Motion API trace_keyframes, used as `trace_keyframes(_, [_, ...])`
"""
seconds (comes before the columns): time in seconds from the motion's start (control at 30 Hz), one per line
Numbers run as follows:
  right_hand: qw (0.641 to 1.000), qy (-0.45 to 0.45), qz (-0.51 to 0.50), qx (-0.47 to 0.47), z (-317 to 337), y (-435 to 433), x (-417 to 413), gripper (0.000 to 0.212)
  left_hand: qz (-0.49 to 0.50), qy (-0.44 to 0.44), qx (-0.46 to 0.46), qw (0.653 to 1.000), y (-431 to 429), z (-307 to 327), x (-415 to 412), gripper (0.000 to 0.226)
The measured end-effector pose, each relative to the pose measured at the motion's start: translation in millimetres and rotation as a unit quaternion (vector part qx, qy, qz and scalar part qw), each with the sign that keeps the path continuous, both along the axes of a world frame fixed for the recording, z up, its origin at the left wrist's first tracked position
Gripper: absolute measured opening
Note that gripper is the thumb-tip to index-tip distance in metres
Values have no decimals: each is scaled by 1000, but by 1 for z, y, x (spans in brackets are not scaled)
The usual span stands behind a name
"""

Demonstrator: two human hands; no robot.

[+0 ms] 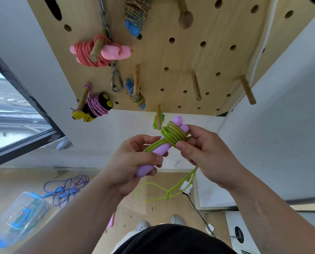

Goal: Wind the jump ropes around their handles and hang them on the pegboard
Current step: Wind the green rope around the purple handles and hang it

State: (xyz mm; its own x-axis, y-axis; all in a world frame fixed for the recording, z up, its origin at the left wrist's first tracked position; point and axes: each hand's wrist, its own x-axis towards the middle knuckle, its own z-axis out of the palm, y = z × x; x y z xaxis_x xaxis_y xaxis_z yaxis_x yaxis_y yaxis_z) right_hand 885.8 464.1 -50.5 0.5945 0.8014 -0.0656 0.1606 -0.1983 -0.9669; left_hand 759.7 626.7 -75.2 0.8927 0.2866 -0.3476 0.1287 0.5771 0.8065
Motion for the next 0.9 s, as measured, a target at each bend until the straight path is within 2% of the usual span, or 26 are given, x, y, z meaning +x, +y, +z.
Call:
trace_keyframes(0.17, [999,7,-9,48,5,0,-4,25,-88,-49,-132,986,-1,2,-1,38])
trace_keyframes(0.3, [998,-3,-16,57,6,-2,-6,23,-141,-67,-161,974,1,-4,1,70])
trace_keyframes(0.37, [998,-20,-45,48,4,-2,-7,28,-130,-50,-92,986,3,-2,4,58])
trace_keyframes(0.43, [994,-34,-97,35,-1,0,-8,33,-96,-19,73,992,2,2,8,35])
trace_keyframes(0.47, [991,-39,-126,26,-4,2,-9,34,-66,-6,168,984,0,3,10,32])
trace_keyframes(0.53, [983,-27,-177,24,-8,8,-10,35,21,4,336,942,-8,0,14,47])
trace_keyframes(0.57, [979,-8,-199,34,-9,12,-11,33,68,1,439,896,-13,-2,15,58])
trace_keyframes(0.63, [973,36,-225,46,-8,18,-14,30,116,-26,633,765,-21,-12,17,68])
trace_keyframes(0.67, [970,58,-231,42,-7,21,-15,30,124,-39,686,716,-23,-16,18,67])
trace_keyframes(0.7, [968,81,-235,38,-6,24,-16,33,129,-42,717,683,-23,-19,19,65])
trace_keyframes(0.8, [961,130,-242,33,-3,29,-17,38,164,-59,761,625,-13,-25,26,51])
trace_keyframes(0.87, [963,139,-229,30,0,29,-16,37,178,-82,762,617,-8,-22,28,40])
trace_keyframes(0.9, [967,138,-214,28,0,28,-15,36,180,-87,754,626,-8,-19,27,38])
